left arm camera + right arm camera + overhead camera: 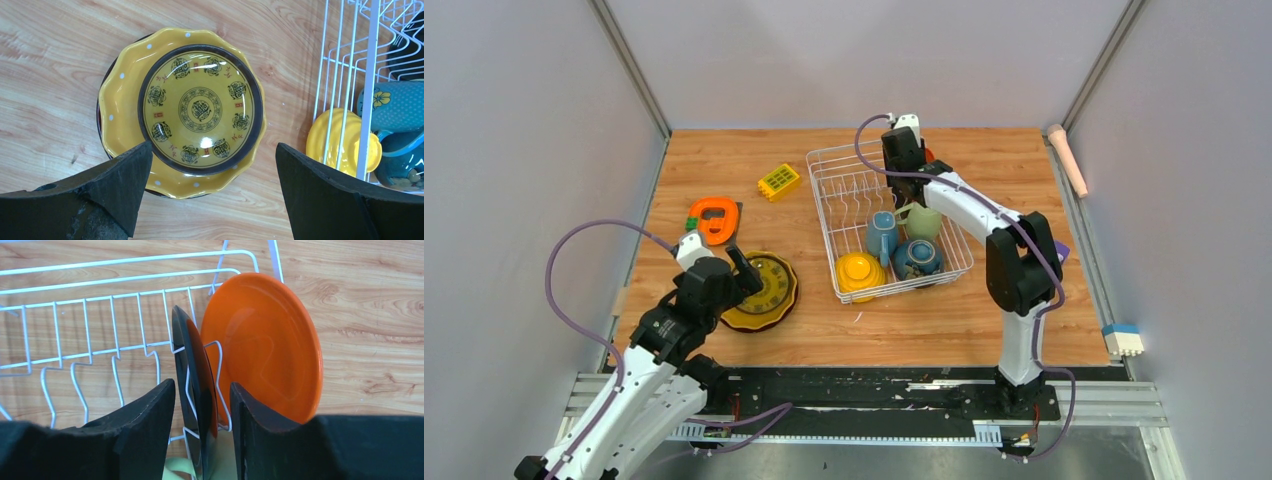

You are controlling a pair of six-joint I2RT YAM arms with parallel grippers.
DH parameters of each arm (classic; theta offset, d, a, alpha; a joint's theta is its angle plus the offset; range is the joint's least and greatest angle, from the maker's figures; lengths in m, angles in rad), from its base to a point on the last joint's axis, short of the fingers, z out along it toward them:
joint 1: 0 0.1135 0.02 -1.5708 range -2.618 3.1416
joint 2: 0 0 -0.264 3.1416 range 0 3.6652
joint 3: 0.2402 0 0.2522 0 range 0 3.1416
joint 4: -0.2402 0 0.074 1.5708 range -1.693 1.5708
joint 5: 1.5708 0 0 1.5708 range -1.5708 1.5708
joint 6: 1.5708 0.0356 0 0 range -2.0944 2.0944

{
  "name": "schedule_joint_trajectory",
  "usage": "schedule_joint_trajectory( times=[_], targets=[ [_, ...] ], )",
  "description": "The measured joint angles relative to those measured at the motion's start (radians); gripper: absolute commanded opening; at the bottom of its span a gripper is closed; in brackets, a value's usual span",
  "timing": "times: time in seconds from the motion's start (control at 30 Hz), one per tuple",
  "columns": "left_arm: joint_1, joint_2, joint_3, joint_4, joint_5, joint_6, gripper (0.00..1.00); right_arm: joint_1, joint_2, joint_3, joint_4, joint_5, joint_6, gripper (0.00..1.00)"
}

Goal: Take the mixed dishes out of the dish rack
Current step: Pick up the plate from the dish rack.

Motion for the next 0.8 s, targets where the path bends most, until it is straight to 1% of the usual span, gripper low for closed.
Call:
schedule_joint_trajectory(
  times=[0.4,0.53,0.67,0.8],
  targets=[
    [0.000,0.041,-0.004,0.006,0.007,0.003,1.00,0.000,0.067,0.014,-0.002,0.036,-0.021,0.30],
    [0.000,0.042,-0.004,0.007,0.008,0.005,1.00,0.000,0.081,0.018,-0.002,0.037,-0.023,0.22],
    [0.000,0.042,-0.004,0.010,0.007,0.005,1.00,0.000,0.083,0.018,-0.006,0.039,-0.027,0.17],
    [0.000,0.042,-0.005,0.014,0.006,0.005,1.00,-0.002,0.082,0.018,-0.018,0.047,-0.039,0.10]
  ],
)
